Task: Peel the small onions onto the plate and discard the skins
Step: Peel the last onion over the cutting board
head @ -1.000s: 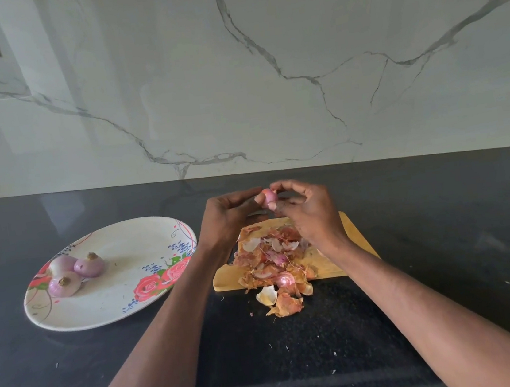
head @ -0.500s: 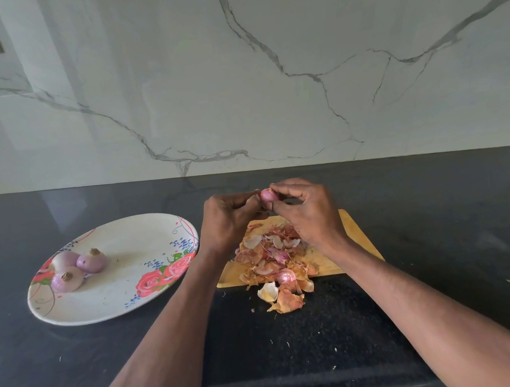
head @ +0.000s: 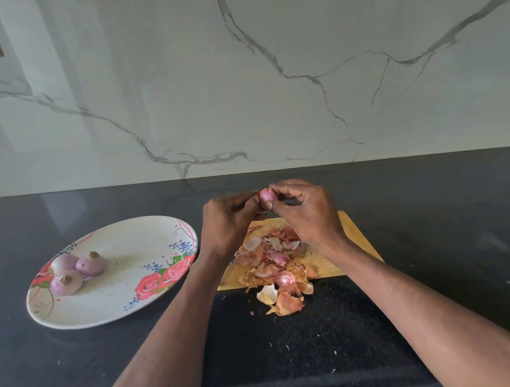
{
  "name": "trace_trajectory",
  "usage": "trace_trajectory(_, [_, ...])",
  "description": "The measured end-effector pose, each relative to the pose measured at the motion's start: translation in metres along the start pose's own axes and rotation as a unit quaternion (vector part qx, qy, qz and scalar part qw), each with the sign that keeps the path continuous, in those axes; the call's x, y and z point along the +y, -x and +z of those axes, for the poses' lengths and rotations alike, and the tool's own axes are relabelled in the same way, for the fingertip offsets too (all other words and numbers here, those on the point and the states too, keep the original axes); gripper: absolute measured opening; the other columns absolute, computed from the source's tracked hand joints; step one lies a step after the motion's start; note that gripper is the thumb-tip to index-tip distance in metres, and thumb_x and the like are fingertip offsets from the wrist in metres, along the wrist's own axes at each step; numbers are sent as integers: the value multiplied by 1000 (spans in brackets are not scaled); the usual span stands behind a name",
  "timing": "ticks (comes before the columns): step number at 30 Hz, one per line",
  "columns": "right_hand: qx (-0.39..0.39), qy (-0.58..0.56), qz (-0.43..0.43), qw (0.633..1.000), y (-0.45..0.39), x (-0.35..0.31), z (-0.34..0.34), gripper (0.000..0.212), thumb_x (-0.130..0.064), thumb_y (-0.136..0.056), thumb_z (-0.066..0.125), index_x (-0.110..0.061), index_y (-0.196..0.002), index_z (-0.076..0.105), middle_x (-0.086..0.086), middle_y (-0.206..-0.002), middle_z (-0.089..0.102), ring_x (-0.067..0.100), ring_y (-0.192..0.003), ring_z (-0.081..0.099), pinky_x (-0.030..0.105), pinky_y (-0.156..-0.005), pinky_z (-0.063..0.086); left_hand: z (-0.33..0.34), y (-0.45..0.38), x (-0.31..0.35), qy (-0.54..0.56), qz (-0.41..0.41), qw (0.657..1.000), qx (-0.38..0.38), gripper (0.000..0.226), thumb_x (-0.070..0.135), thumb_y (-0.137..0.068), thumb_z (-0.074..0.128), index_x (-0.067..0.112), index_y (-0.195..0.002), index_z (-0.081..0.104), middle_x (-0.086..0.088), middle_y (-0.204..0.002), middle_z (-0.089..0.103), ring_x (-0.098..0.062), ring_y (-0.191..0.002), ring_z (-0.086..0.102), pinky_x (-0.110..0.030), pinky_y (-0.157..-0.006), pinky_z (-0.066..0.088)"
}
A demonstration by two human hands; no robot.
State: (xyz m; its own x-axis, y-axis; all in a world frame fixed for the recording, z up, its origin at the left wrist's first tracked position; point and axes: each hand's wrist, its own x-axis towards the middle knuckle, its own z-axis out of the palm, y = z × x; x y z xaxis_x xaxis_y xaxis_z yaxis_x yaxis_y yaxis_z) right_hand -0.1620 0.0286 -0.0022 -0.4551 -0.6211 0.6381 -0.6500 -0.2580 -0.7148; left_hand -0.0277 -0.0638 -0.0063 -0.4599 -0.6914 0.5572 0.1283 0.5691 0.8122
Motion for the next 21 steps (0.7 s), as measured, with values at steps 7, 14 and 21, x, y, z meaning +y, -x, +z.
trace_trajectory(7, [14,5,-4,1000,-2,3,0,30,-26,-86,79,-10,-112,76,-2,-109,72,6,-102,66,21,-88,55,1,3,0,-50,27,998,12,25,22,-93,71,7,-112,76,0,-94,77,-7,-78,75,-25,-73,61])
trace_trajectory(14, [13,9,-20,1000,0,2,1,30,-18,-86,79,-5,-112,75,0,-107,70,6,-96,67,10,-78,53,1,3,-7,-117,70,991,7,20,18,-96,68,8,-110,77,-7,-88,78,-15,-74,75,-42,-71,62])
trace_trajectory(21, [-1,44,-59,997,2,5,5,27,-13,-88,77,-2,-112,74,2,-106,69,15,-94,69,27,-81,61,0,5,-7,-185,126,974,-9,21,17,-97,62,6,-102,78,-7,-84,76,-21,-69,72,-44,-64,59])
